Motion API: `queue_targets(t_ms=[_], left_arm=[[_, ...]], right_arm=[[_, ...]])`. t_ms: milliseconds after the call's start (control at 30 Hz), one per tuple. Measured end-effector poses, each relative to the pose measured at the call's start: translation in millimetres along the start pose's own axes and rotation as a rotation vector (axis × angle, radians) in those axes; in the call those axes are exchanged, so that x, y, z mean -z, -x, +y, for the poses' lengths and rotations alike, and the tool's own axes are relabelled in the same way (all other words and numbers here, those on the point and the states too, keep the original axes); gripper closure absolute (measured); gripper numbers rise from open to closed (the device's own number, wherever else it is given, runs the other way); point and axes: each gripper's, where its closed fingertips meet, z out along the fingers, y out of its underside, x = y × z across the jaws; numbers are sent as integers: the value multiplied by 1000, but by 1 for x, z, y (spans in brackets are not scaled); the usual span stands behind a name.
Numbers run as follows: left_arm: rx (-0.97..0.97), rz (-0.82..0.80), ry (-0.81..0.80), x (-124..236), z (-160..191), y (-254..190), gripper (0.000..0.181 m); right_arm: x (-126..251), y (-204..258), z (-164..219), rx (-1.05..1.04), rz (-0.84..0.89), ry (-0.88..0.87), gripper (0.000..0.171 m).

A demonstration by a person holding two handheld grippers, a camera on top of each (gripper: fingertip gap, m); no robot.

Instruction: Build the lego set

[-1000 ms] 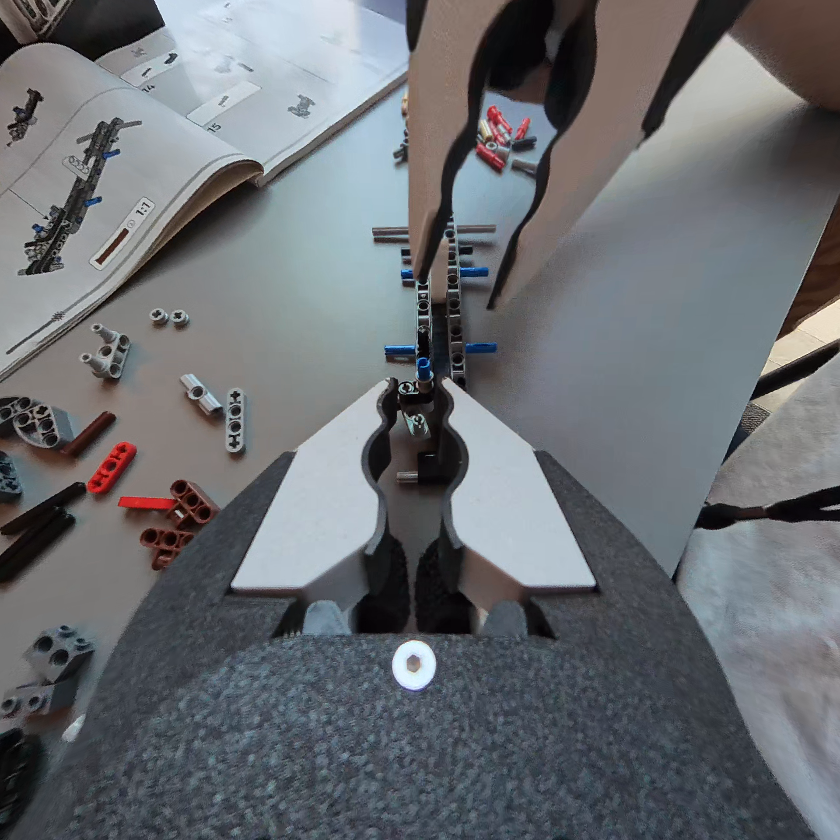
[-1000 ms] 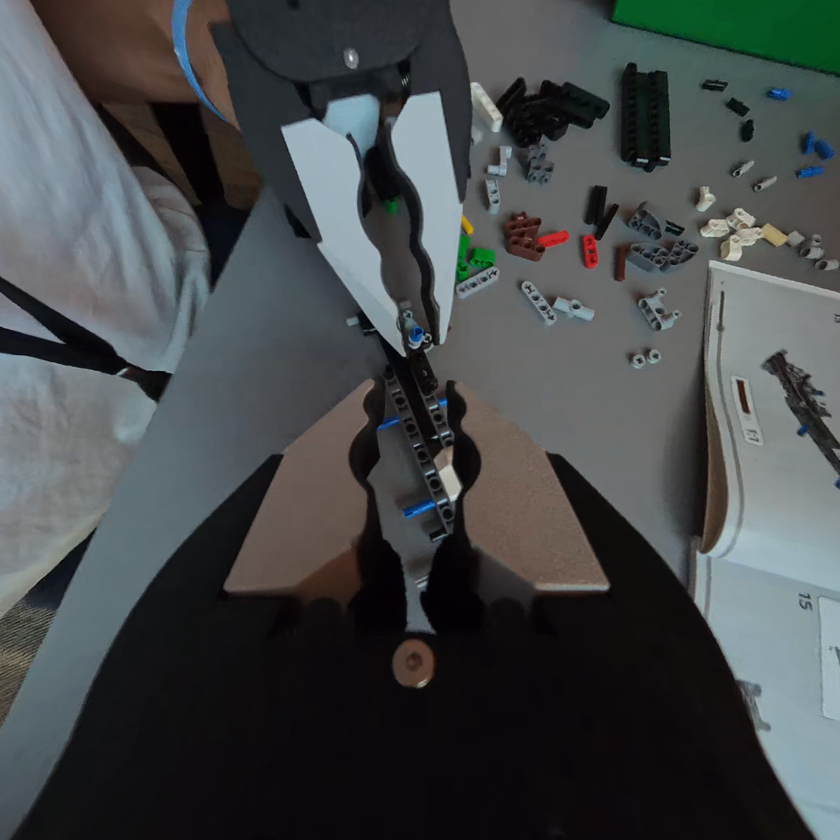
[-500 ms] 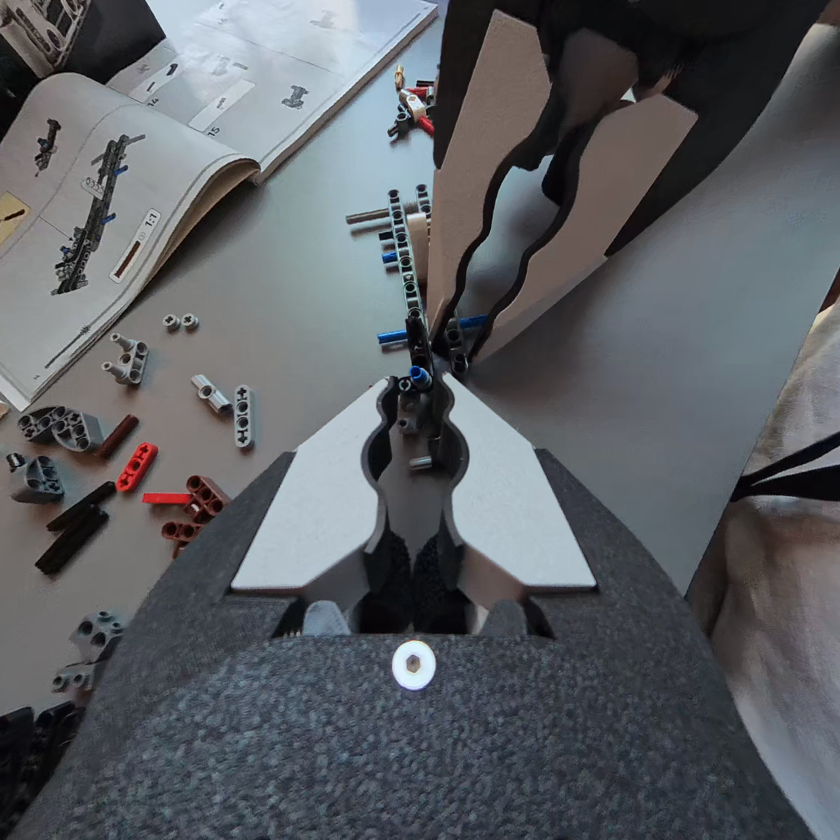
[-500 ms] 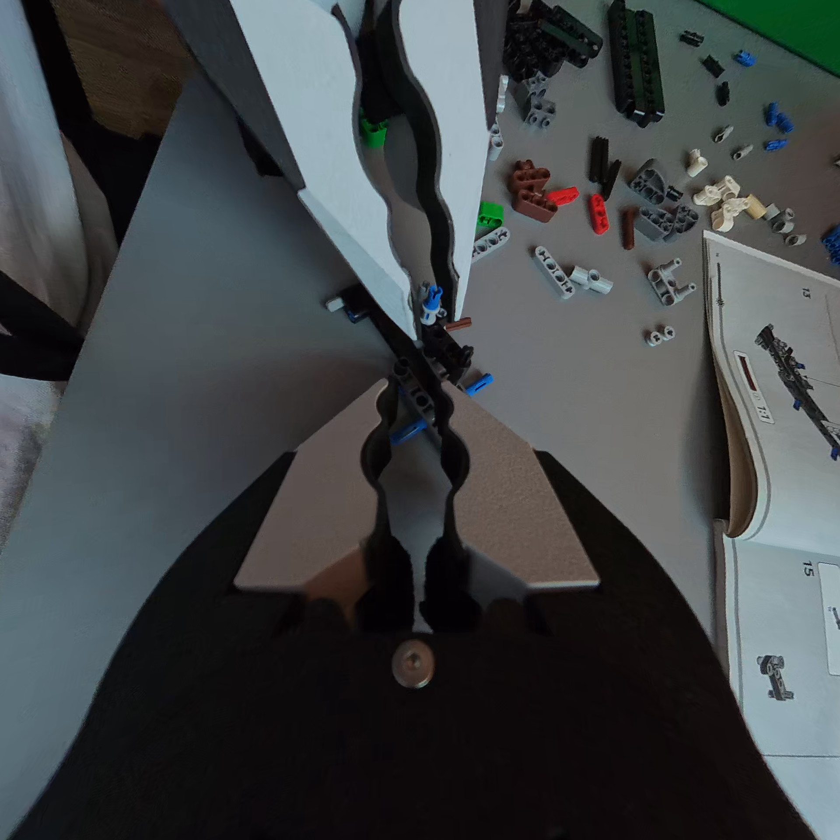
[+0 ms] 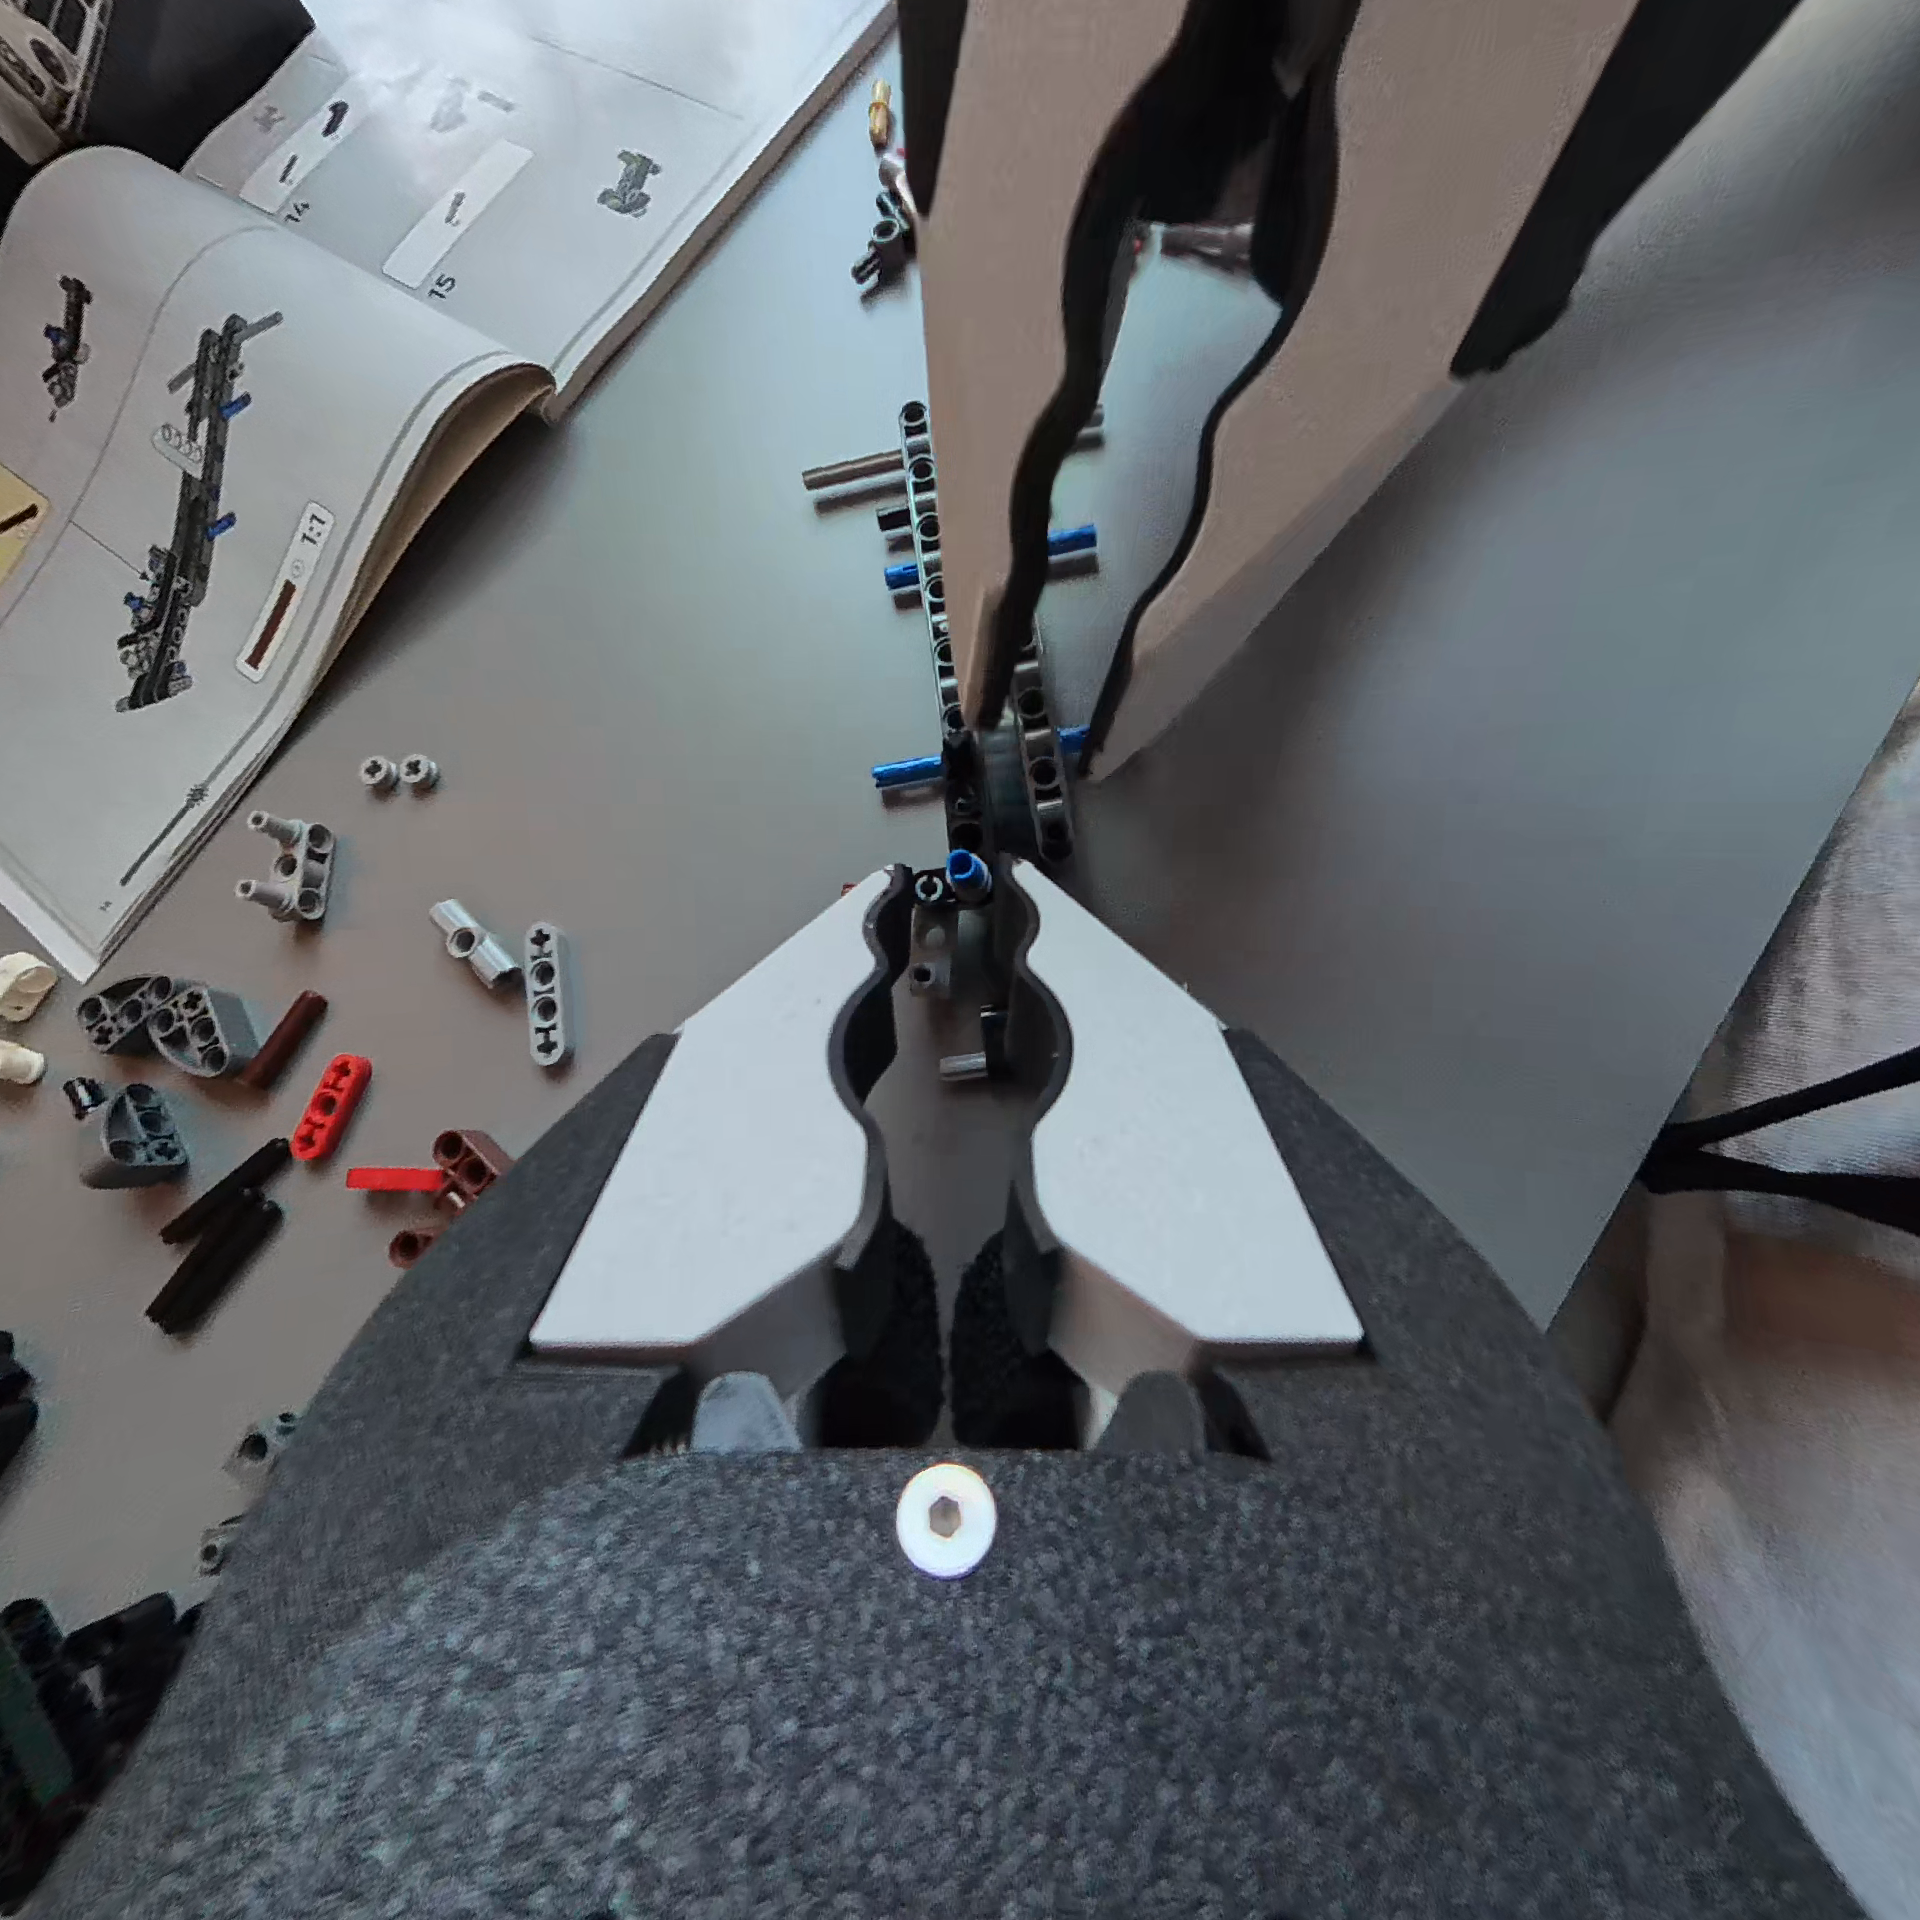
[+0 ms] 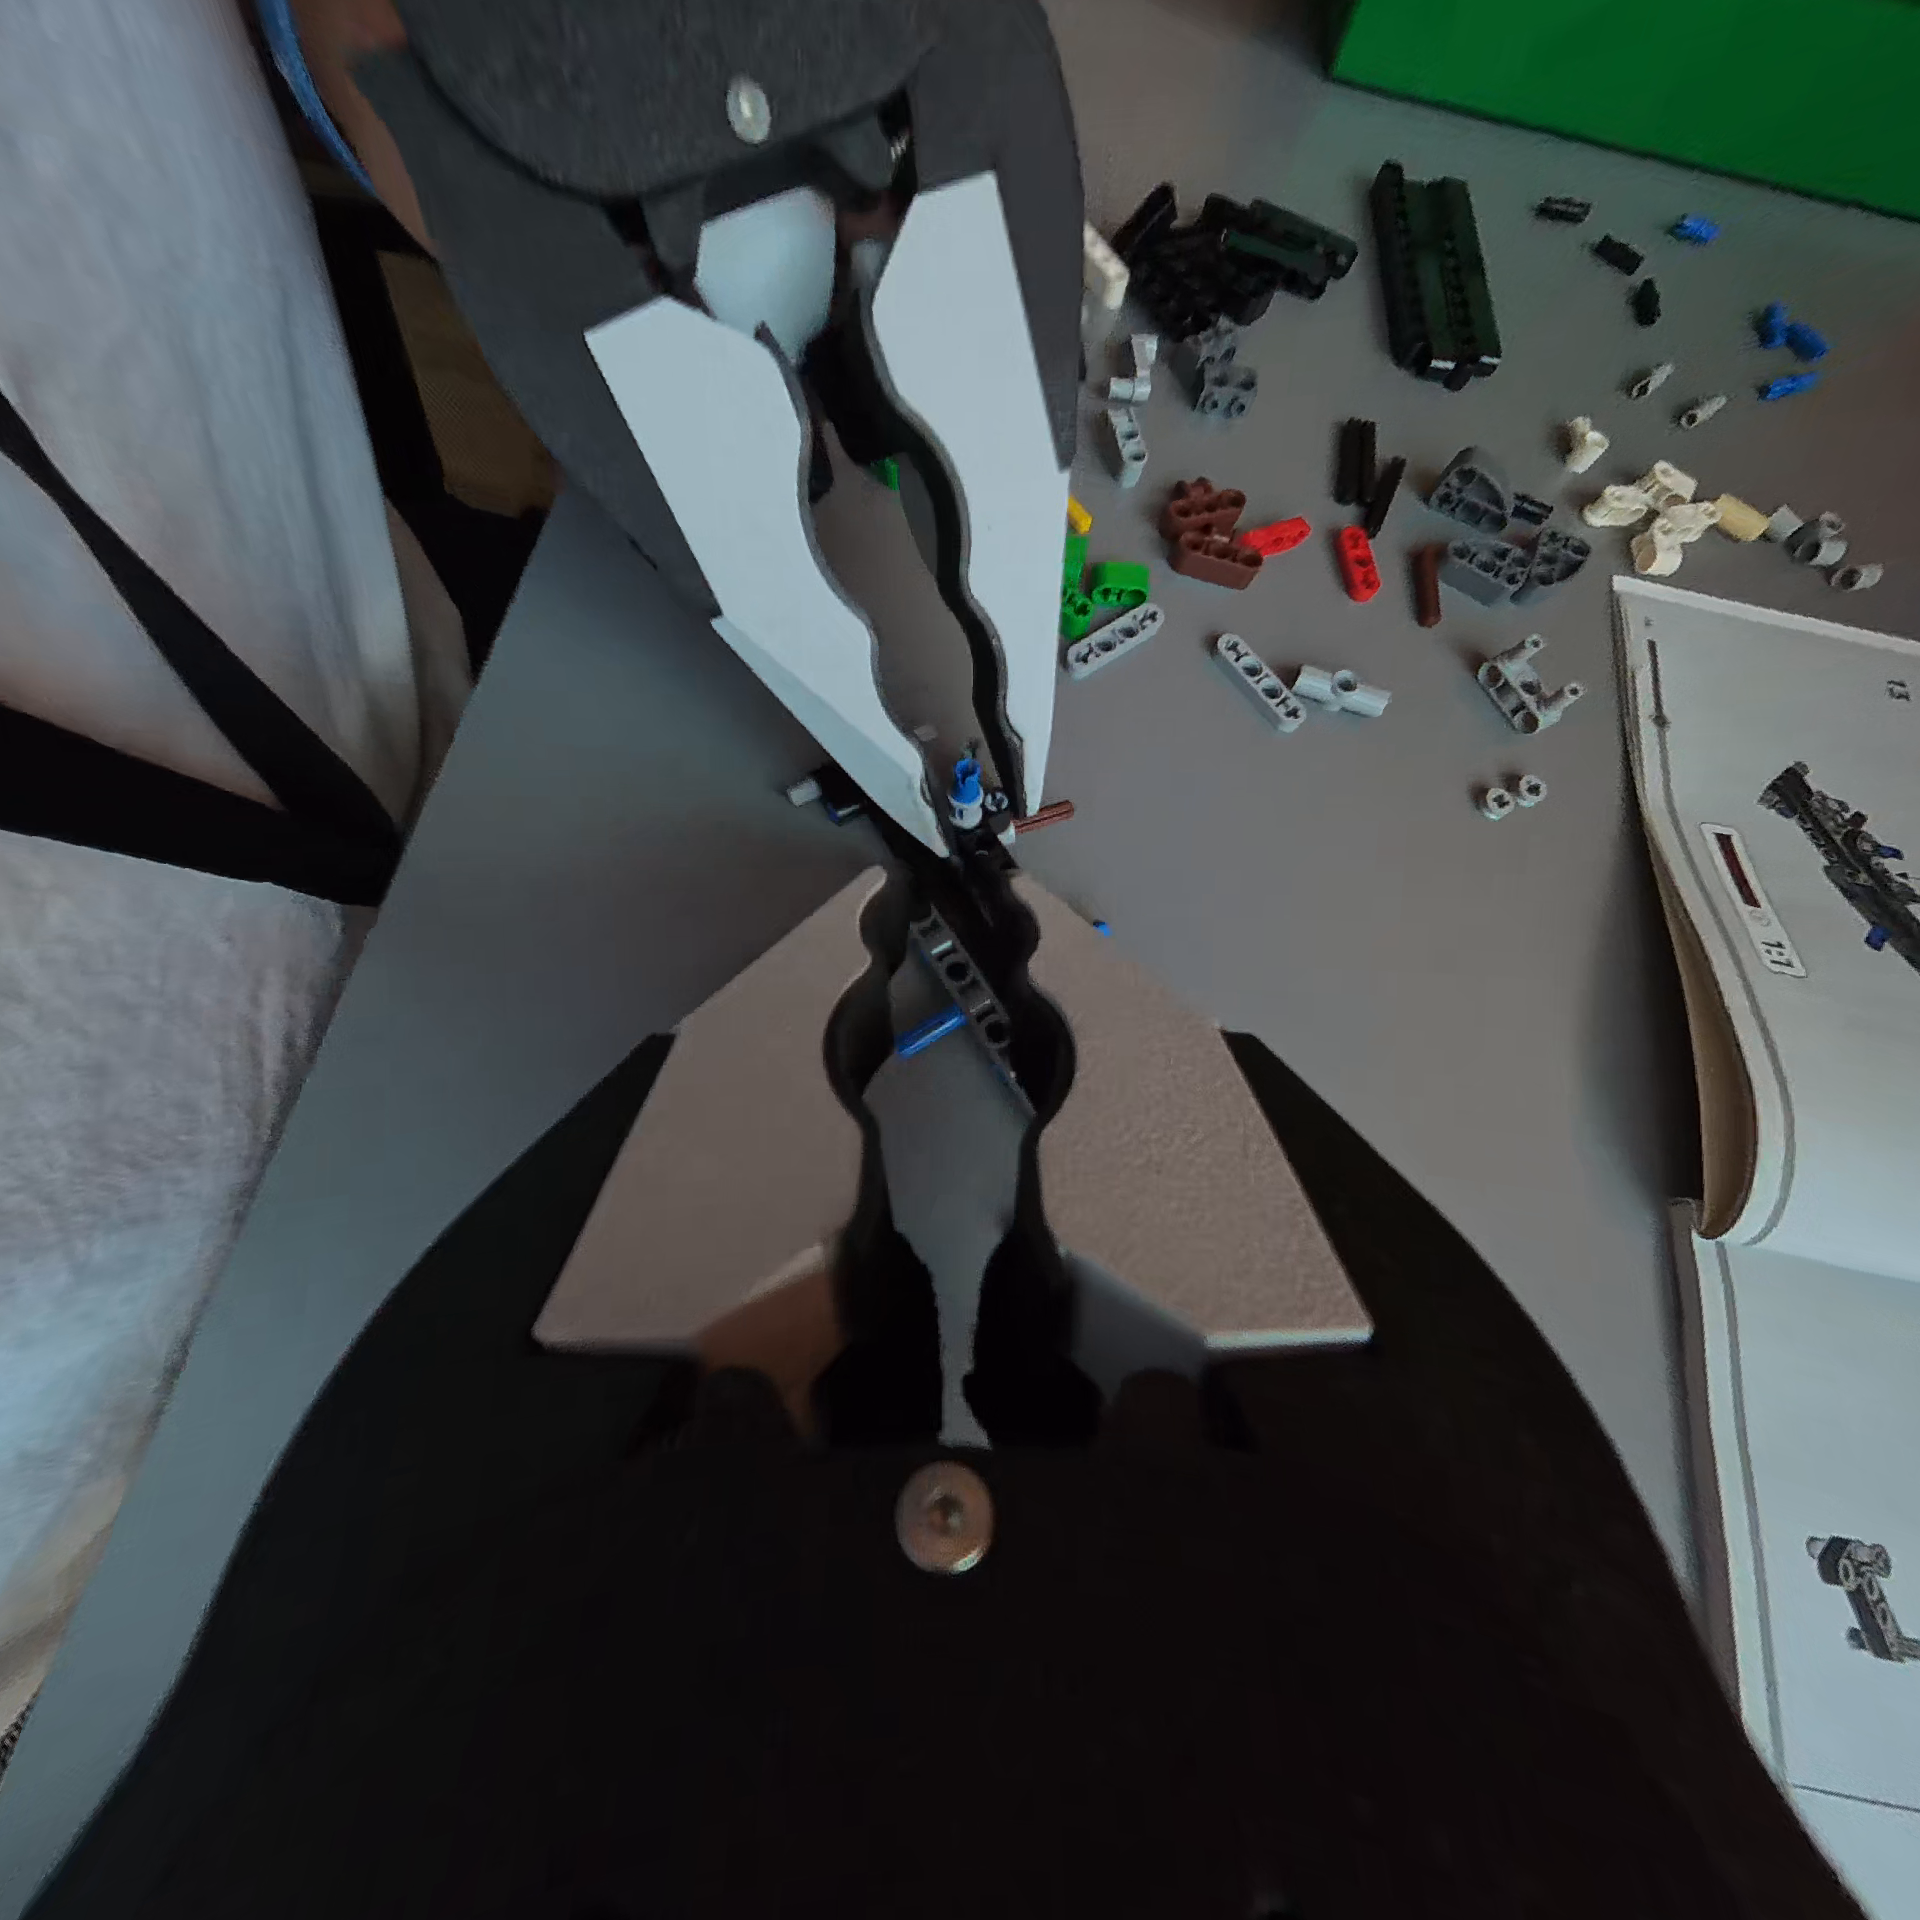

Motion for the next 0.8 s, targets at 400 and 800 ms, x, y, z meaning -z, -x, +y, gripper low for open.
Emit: queue_targets(t_ms=[400,800], left_arm=[[11,9,21,-1,-2,-1,168],[-30,-9,18,-2,-2,-2,168]], right_arm=[[-9,-16,8,-22,94,46,171],[-10,-18,11,-56,68,55,171]])
